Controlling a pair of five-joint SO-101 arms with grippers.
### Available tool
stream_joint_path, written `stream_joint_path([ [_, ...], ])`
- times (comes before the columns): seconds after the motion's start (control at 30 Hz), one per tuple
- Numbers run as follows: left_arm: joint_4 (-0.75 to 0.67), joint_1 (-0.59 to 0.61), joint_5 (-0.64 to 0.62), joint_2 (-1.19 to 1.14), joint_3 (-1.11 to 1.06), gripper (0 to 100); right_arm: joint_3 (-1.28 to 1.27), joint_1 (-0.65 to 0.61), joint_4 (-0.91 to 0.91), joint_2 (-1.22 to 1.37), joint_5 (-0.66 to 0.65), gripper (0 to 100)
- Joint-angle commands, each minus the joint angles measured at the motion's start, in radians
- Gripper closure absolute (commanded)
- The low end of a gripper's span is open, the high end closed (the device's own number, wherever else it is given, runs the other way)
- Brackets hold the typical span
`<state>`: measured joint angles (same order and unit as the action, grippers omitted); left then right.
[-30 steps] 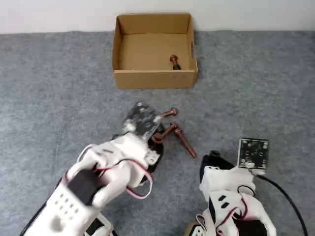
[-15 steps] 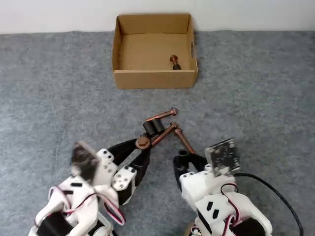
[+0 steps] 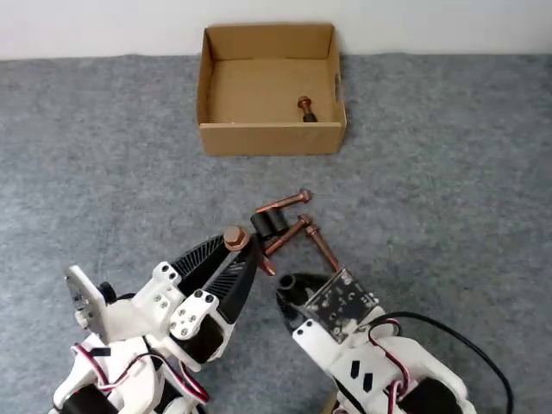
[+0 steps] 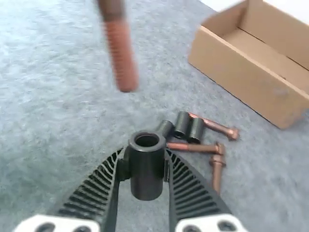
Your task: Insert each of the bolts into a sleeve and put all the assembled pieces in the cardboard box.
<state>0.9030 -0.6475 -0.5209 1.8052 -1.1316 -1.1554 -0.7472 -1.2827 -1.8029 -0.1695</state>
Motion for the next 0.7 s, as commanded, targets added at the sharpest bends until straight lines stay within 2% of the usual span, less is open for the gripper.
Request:
stream_joint_path([
  [0.0,-0.037,-0.008,-0.037,0.006,0.016,100,0.006,-0.022,0.077,0.004,-0.057,99.1],
  [0.17,-0.037,-0.009,-0.035,0.006,-0.027,100,0.011,-0.025,0.127,0.004,-0.114,99.1],
  [0.5,-0.060,-0.011,-0.032,0.008,-0.104,100,0.025,-0.027,0.125,0.004,-0.115,99.1],
  [0.67,-0.015,-0.043,-0.032,0.005,-0.113,100,0.025,-0.027,0.125,0.004,-0.115,99.1],
])
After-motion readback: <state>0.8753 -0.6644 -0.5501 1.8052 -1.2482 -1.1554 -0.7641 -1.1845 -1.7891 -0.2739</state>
